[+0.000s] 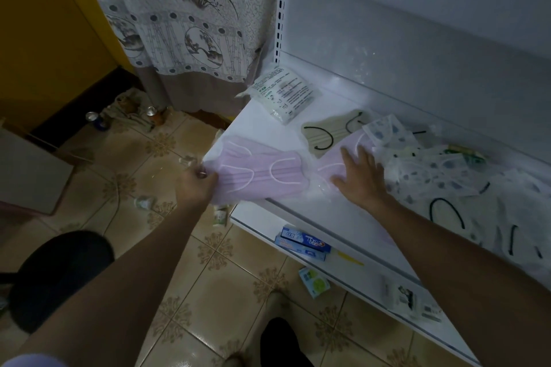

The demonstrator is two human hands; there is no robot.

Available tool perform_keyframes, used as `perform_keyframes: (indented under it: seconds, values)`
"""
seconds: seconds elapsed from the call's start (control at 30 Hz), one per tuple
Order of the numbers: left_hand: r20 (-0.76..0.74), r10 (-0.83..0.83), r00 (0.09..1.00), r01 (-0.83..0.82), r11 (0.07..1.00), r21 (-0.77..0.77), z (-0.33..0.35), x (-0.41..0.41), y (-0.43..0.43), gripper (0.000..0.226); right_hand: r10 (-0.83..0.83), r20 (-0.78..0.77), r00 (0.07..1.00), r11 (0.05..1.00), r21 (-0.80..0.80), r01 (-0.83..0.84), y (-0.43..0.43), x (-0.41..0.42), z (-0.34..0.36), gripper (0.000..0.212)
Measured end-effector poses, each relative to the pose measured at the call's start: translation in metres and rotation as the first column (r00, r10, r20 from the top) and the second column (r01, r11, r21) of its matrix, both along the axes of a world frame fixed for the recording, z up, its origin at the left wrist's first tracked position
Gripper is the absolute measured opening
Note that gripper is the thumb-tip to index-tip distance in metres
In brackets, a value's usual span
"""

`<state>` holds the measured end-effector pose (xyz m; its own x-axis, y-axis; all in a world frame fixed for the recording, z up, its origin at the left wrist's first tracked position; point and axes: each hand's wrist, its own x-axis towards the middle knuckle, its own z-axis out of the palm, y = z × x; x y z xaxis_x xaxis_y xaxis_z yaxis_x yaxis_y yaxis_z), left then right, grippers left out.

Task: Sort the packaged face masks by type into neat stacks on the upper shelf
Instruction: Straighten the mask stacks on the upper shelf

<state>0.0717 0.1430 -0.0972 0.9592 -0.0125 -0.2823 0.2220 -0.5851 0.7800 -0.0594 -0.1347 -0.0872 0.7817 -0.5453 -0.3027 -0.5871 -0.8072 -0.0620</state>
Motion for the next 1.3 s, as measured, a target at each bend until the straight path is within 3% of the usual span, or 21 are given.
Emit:
perform_keyframes:
  seconds: [0.13, 0.2, 0.3, 0.37, 0.5, 0.6, 0.67, 0.73, 0.8, 0.83, 0.9, 0.97, 1.03, 1.17, 1.23, 1.3]
  values:
    - [0.059, 0.095, 0.994, -0.097, 0.995, 0.035, -0.002, -0.004, 0.015, 0.028, 0.031, -0.058, 0.998, 0.992, -0.120, -0.038, 0.008, 0.006, 0.000, 0.052]
    - [0.043, 0.141, 0.989, -0.141, 0.990, 0.007, -0.003, -0.009, 0.018, 0.032, -0.033, 0.042, 0.999, 0.993, -0.112, 0.038, 0.010, 0.013, 0.006, 0.048]
    - [-0.018, 0.196, 0.981, -0.196, 0.980, -0.031, -0.003, -0.012, 0.017, 0.030, -0.261, 0.257, 0.930, 0.965, 0.051, 0.257, 0.010, 0.029, 0.017, 0.049]
    - [-0.094, 0.170, 0.981, -0.178, 0.981, -0.079, -0.002, -0.010, 0.010, 0.029, -0.145, 0.237, 0.961, 0.989, 0.037, 0.140, 0.026, 0.039, 0.021, 0.053]
    - [-0.340, -0.035, 0.940, -0.071, 0.953, -0.296, 0.006, -0.020, -0.024, 0.035, 0.105, -0.018, 0.994, 0.950, 0.298, -0.095, 0.092, 0.051, 0.019, 0.076]
    - [-0.230, -0.098, 0.968, 0.054, 0.980, -0.190, 0.008, -0.026, -0.040, 0.059, 0.267, 0.109, 0.958, 0.892, 0.350, -0.288, 0.108, 0.048, 0.024, 0.052]
    - [-0.109, -0.176, 0.978, 0.162, 0.979, -0.119, 0.009, -0.024, -0.038, 0.057, 0.303, 0.240, 0.922, 0.885, 0.288, -0.365, 0.093, 0.041, 0.023, 0.040]
    - [-0.096, -0.199, 0.975, 0.168, 0.950, -0.262, 0.011, -0.023, -0.031, 0.045, 0.175, 0.317, 0.932, 0.940, 0.227, -0.254, 0.069, 0.033, 0.017, 0.045]
    - [-0.166, -0.164, 0.973, 0.092, 0.923, -0.374, 0.012, -0.022, -0.026, 0.039, -0.104, 0.322, 0.941, 0.945, 0.326, -0.007, 0.048, 0.025, 0.011, 0.064]
    - [-0.183, -0.168, 0.969, 0.088, 0.921, -0.380, 0.012, -0.021, -0.025, 0.036, -0.270, 0.288, 0.919, 0.880, 0.461, 0.114, 0.039, 0.022, 0.012, 0.077]
    - [-0.181, -0.219, 0.959, 0.132, 0.908, -0.396, 0.012, -0.019, -0.025, 0.033, -0.494, 0.161, 0.854, 0.654, 0.717, 0.243, 0.025, 0.017, 0.009, 0.093]
    - [-0.166, -0.289, 0.943, 0.189, 0.875, -0.447, 0.022, -0.017, -0.028, 0.036, -0.569, 0.091, 0.818, 0.491, 0.835, 0.248, 0.016, 0.014, 0.009, 0.077]
    - [-0.125, -0.335, 0.934, 0.234, 0.836, -0.496, 0.032, -0.016, -0.034, 0.029, -0.611, 0.132, 0.781, 0.445, 0.873, 0.200, 0.013, 0.012, 0.016, 0.035]
    - [-0.096, -0.267, 0.959, 0.169, 0.809, -0.563, 0.049, -0.005, -0.054, 0.053, -0.723, 0.311, 0.617, 0.422, 0.906, 0.038, 0.005, 0.016, 0.047, 0.038]
    - [-0.102, -0.228, 0.968, 0.140, 0.833, -0.535, 0.053, -0.011, -0.066, 0.057, -0.696, 0.321, 0.642, 0.440, 0.898, 0.027, 0.004, 0.014, 0.050, 0.038]
    - [-0.131, -0.186, 0.974, 0.101, 0.871, -0.480, 0.045, -0.027, -0.069, 0.060, -0.627, 0.254, 0.736, 0.475, 0.874, 0.102, 0.008, 0.001, 0.040, 0.061]
